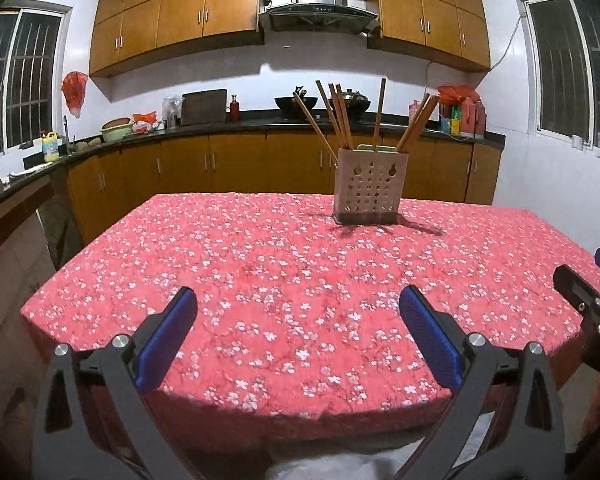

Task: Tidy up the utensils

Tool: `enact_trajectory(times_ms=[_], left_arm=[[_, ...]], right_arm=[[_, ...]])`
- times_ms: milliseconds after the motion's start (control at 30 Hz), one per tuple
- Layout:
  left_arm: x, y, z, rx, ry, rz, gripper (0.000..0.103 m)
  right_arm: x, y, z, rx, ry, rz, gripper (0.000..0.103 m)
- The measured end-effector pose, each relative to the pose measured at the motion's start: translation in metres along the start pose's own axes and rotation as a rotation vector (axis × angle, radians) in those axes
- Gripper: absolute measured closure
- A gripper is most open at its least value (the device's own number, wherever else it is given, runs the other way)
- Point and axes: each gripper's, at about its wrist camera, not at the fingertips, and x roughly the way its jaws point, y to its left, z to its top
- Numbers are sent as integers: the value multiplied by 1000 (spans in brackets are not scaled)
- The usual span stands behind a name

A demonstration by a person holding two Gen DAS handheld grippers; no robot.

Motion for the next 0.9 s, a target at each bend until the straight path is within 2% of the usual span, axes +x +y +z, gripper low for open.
enact_trajectory(times_ms=[900], left_arm=[[-3,-7,-6,2,8,-21,4]], right_arm=[[2,1,-5,7,34,26,2]])
